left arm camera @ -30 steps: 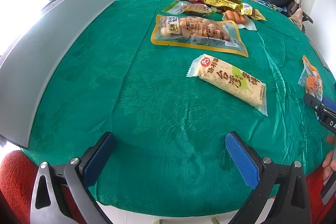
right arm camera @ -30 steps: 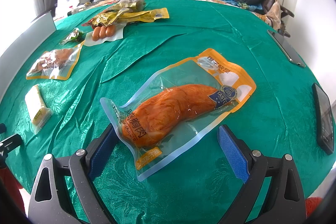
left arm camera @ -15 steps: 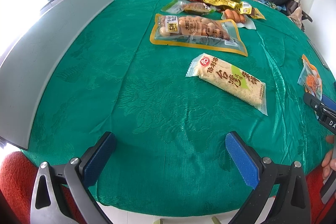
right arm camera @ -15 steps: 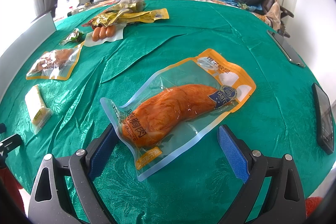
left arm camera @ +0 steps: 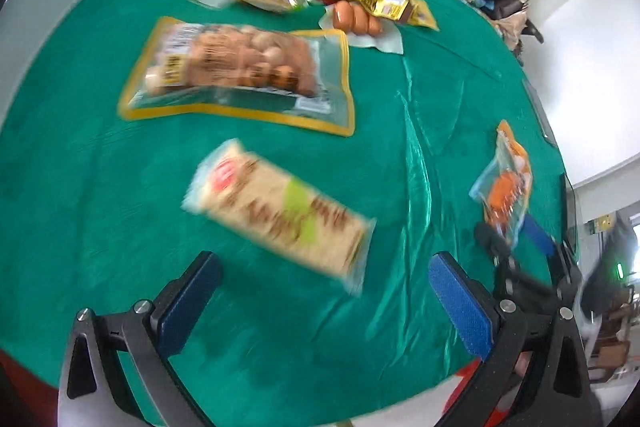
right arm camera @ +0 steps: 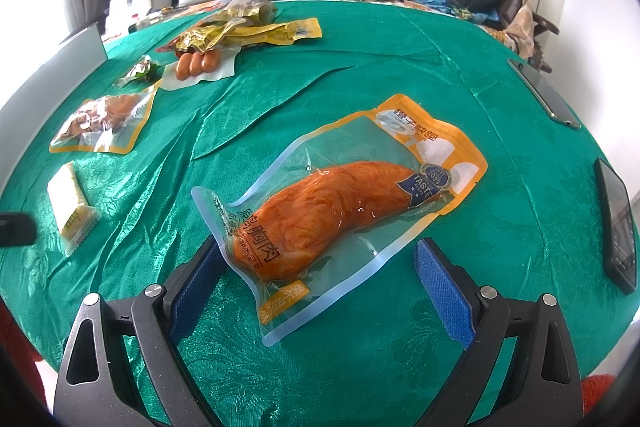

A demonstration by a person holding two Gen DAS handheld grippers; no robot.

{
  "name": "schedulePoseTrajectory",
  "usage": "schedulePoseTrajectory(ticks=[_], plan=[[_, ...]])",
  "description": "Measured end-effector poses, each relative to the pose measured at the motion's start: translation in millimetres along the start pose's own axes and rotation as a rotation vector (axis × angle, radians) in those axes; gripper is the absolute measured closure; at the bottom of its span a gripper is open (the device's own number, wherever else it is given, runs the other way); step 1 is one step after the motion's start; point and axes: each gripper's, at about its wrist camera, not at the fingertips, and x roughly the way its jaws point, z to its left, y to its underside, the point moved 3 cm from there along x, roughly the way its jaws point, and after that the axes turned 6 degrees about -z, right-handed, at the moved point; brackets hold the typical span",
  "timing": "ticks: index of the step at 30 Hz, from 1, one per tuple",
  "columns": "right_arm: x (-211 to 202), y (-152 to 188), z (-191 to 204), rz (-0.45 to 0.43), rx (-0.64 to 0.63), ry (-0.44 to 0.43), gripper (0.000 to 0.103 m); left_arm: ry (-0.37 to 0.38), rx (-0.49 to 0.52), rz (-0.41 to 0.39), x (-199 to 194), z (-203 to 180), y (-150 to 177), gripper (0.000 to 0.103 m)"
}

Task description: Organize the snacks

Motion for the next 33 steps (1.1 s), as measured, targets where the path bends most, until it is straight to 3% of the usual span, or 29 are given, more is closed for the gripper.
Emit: schedulePoseTrajectory(ticks=[6, 12, 21, 25, 33], plan=[[-2, 1, 0, -0.001, -0.003, -0.003, 0.007, -0.082, 0.05, -0.021, 23, -14, -30, 0.0], [-2, 2, 1, -0.002, -0.001, -0.003, 0.006, -0.27, 0.209, -0.02, 39, -23, -26, 0.0], [-2, 3, 2, -0.002, -0.004, -0.005, 0.006, -0.3, 0.122, -0.028, 19, 29, -18, 0.0], [0, 3, 3, -0.003, -0.004, -0.003, 0.006, -0.298, 0.12, -0.016, 19, 30, -18, 0.0], [2, 3, 3, -0.013, -0.006, -0.004, 0.006, -0.126, -0.037, -0.016, 4, 31, -13, 0.0]])
